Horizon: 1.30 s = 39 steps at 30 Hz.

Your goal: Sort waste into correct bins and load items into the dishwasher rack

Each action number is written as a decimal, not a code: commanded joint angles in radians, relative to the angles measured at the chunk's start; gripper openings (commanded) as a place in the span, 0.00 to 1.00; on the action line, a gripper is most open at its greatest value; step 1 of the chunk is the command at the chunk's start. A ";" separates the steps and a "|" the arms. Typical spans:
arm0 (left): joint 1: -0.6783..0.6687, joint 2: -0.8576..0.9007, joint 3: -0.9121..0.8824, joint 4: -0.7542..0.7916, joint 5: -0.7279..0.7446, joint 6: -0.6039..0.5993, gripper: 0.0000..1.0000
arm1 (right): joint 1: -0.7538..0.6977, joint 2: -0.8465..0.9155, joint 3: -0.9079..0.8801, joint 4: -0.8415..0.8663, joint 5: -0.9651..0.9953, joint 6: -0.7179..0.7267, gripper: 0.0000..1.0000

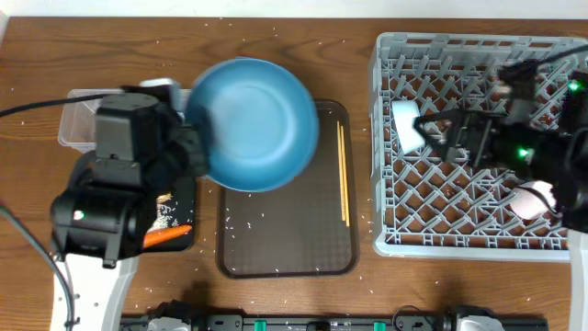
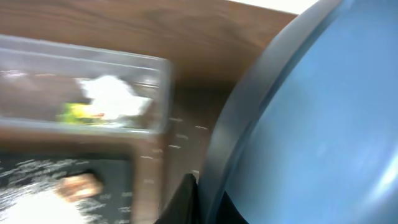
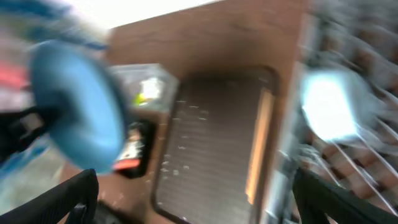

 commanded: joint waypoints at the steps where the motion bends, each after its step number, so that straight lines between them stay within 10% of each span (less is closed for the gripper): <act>1: -0.061 0.011 0.018 0.014 0.142 0.025 0.06 | 0.103 0.001 0.003 0.032 -0.108 -0.064 0.95; 17: -0.193 0.009 0.018 0.125 0.277 0.017 0.06 | 0.402 0.096 0.003 0.073 0.213 -0.068 0.86; 27: -0.216 0.009 0.018 0.133 0.285 0.017 0.07 | 0.426 0.157 0.003 0.085 0.244 -0.068 0.36; 33: -0.216 0.009 0.018 0.137 0.285 0.017 0.47 | 0.426 0.125 0.003 0.084 0.282 -0.068 0.24; 39: -0.216 0.009 0.018 0.145 0.285 0.017 0.54 | 0.414 0.070 0.003 0.054 0.395 -0.064 0.14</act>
